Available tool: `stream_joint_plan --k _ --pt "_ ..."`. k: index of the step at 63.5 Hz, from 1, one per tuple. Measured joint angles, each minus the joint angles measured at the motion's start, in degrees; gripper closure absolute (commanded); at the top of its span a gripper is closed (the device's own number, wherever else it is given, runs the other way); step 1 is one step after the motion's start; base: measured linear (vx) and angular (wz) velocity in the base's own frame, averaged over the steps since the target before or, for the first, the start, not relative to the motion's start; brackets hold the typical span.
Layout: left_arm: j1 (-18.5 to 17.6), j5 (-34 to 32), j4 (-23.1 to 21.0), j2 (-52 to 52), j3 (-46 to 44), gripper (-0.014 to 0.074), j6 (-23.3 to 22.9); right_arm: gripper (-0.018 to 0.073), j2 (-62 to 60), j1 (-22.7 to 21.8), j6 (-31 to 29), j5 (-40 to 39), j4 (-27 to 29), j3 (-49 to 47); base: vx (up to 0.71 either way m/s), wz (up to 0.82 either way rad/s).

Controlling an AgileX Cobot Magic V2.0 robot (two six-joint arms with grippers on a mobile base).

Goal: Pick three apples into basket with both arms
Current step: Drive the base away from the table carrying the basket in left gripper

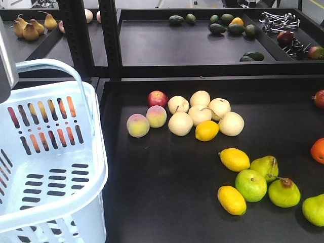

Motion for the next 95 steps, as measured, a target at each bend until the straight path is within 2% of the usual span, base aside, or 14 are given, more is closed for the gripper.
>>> stream_joint_plan --k 50,95 --pt "0.0 0.0 0.0 0.0 0.0 0.0603 0.0 0.0568 0.0 0.0 0.0 0.0 0.0 0.0 -0.01 0.06" --pt "0.0 0.02 0.01 0.0 0.0 0.0603 0.0 0.0568 0.0 0.0 0.0 0.0 0.0 0.0 -0.05 0.38"
